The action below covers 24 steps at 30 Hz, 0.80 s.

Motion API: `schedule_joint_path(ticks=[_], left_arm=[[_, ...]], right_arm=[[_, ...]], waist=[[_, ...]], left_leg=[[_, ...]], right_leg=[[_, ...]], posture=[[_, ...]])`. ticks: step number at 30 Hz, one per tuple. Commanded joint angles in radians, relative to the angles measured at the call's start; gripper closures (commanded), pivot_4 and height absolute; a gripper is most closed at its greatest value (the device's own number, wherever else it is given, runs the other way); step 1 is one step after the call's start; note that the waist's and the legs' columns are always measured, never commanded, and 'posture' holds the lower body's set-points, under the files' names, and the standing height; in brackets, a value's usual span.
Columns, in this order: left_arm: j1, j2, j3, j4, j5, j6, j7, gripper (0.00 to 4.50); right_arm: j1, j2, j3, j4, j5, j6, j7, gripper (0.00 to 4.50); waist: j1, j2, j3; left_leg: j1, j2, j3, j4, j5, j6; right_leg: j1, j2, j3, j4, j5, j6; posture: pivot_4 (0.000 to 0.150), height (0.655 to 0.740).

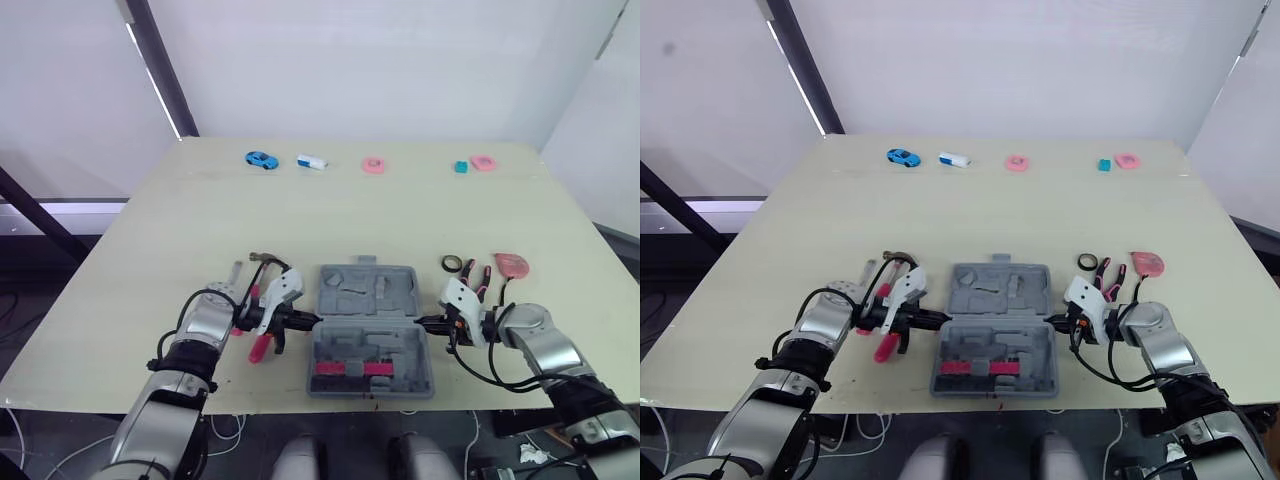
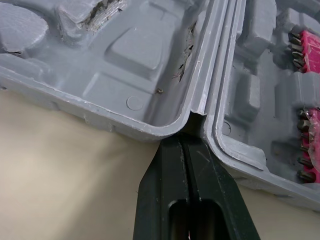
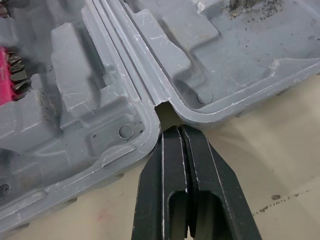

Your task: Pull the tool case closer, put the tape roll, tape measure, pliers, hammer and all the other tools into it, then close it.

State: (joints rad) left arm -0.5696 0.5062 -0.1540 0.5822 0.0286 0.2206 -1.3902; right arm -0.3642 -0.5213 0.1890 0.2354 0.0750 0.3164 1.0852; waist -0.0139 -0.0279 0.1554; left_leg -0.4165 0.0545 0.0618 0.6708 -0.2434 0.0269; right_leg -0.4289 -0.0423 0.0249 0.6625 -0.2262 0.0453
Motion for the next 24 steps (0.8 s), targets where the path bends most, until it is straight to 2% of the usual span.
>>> schedule_joint_path(ticks=[1, 24], left_arm=[[0.015, 0.008, -0.024, -0.059, -0.027, 0.019, -0.017, 4.44], [0.057, 0.059, -0.072, -0.157, -0.062, 0.053, -0.041, 4.44]], right_arm=[[0.008, -0.011, 0.001, -0.056, 0.023, 0.007, 0.01, 4.5], [0.07, -0.007, 0.025, -0.14, 0.044, 0.065, 0.008, 4.5]], waist=[[0.0, 0.0, 0.0], [0.0, 0.0, 0.0]], left_leg=[[0.0, 0.0, 0.0, 0.0, 0.0, 0.0], [0.0, 0.0, 0.0, 0.0, 0.0, 0.0]], right_leg=[[0.0, 0.0, 0.0, 0.0, 0.0, 0.0], [0.0, 0.0, 0.0, 0.0, 0.0, 0.0]], posture=[[0.15, 0.7395], [0.15, 0.7395]])
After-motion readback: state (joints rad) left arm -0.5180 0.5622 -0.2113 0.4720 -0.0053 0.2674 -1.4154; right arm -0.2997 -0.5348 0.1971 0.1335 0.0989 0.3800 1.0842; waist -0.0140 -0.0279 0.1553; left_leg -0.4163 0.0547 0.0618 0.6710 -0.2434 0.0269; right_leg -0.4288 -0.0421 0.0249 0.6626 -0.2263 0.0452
